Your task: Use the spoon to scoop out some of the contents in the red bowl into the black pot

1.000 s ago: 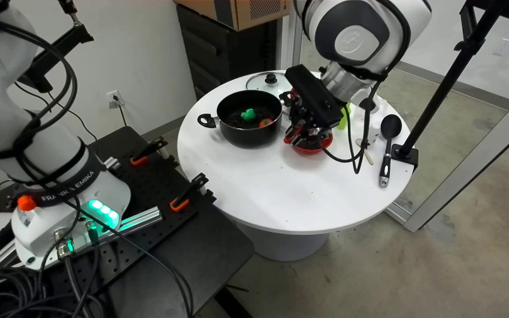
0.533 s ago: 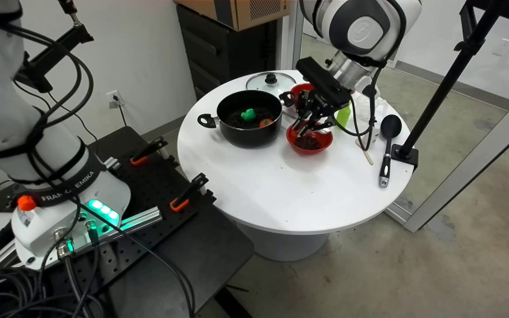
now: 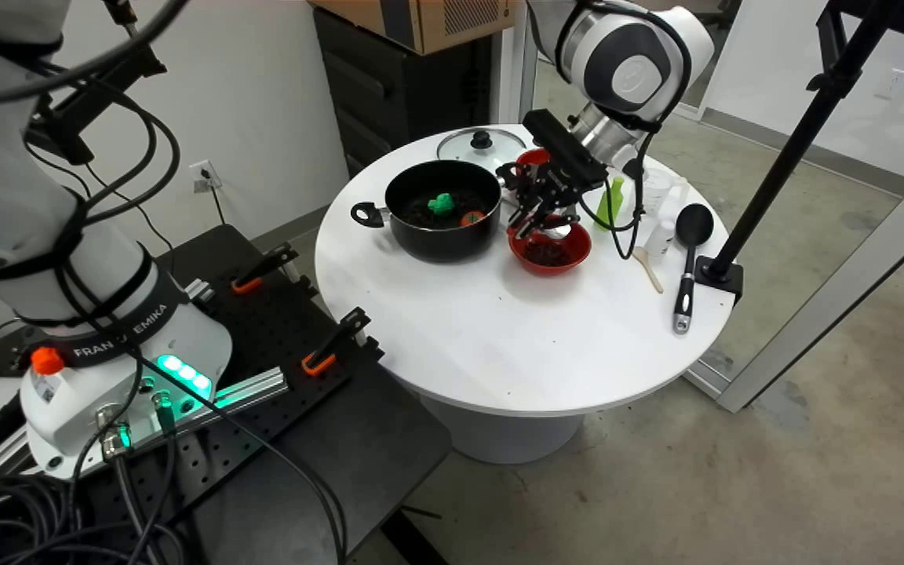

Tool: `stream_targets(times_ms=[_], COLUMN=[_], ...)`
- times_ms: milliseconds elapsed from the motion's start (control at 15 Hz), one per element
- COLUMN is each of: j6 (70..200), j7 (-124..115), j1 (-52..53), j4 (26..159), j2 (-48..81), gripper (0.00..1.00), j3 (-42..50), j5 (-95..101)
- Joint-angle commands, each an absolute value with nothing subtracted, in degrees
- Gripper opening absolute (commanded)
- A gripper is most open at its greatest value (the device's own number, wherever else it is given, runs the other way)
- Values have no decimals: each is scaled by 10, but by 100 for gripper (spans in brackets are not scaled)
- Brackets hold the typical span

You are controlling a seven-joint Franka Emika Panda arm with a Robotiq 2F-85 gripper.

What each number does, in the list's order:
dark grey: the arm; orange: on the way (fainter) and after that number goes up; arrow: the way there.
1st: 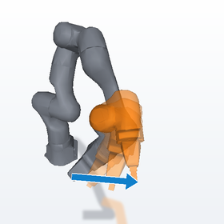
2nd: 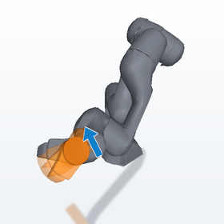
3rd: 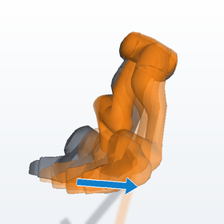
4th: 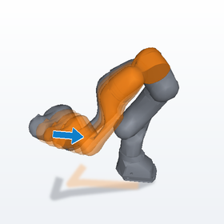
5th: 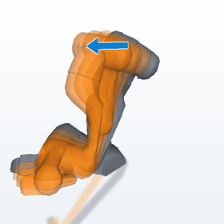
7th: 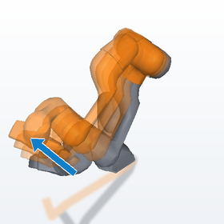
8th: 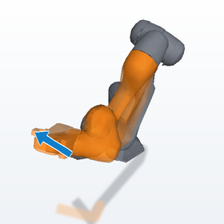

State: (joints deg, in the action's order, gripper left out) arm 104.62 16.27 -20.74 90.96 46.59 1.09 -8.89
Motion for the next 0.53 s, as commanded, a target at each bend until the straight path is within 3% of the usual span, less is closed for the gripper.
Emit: stream_targets(times_ms=[0,467], j6=[986,948], j7=[163,171], j1=[-217,-257], j4=[848,828], j2=[510,551], gripper=[5,5], j3=[7,-4], j5=[-130,-231])
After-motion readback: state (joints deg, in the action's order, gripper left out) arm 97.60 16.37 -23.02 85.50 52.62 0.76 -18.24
